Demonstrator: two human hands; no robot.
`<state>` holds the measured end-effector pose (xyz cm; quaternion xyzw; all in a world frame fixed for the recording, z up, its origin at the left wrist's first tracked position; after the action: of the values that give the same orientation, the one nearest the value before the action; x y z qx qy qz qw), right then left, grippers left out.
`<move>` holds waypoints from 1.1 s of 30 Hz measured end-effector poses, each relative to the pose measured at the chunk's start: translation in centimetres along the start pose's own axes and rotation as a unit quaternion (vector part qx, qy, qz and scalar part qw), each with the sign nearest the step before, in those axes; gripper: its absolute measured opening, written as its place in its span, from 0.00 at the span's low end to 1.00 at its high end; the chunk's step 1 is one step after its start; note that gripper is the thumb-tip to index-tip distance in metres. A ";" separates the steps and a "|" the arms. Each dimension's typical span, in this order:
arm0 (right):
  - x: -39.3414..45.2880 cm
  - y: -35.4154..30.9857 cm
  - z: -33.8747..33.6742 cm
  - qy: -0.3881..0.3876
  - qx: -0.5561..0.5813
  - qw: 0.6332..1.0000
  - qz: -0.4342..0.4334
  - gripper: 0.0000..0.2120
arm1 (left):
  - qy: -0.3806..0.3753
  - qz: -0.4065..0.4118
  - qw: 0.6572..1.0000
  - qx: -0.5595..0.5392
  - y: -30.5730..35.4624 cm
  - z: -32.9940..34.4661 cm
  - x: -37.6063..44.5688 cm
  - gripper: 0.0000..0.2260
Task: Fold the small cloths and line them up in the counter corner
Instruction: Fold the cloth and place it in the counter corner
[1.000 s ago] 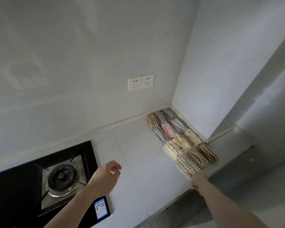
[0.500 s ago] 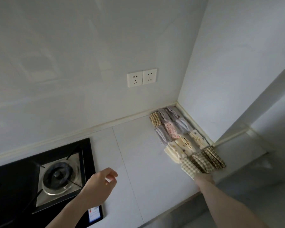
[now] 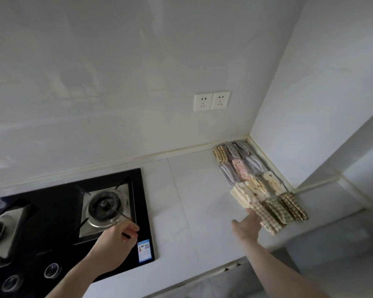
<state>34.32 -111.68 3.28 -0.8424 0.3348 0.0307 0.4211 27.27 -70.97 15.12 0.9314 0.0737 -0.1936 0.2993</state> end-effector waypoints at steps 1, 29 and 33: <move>-1.7 -1.2 1.4 -0.032 0.008 0.999 -0.015 0.32 | 0.010 -0.007 1.000 -0.002 -1.0 -0.4 -1.2 0.09; -58.9 -24.7 35.1 -0.557 -0.082 0.694 -0.449 0.25 | 0.289 -0.284 0.901 -0.156 -41.6 -13.7 -34.4 0.11; -62.5 -25.8 39.6 -0.582 -0.099 0.661 -0.462 0.25 | 0.319 -0.334 0.874 -0.151 -45.7 -16.0 -36.7 0.12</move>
<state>10.24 -38.31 16.42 -0.7359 -0.4162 0.3493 0.4040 -12.80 -25.35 17.76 0.8062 0.4999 0.0394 0.3139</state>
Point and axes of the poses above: each hand's wrist, its own x-axis towards the middle knuckle, its own z-axis out of the palm, y = z × x, the point moved 4 cm from there along x, towards the middle knuckle, and after that the axes turned 8 degrees about x, right-handed, at the moved point
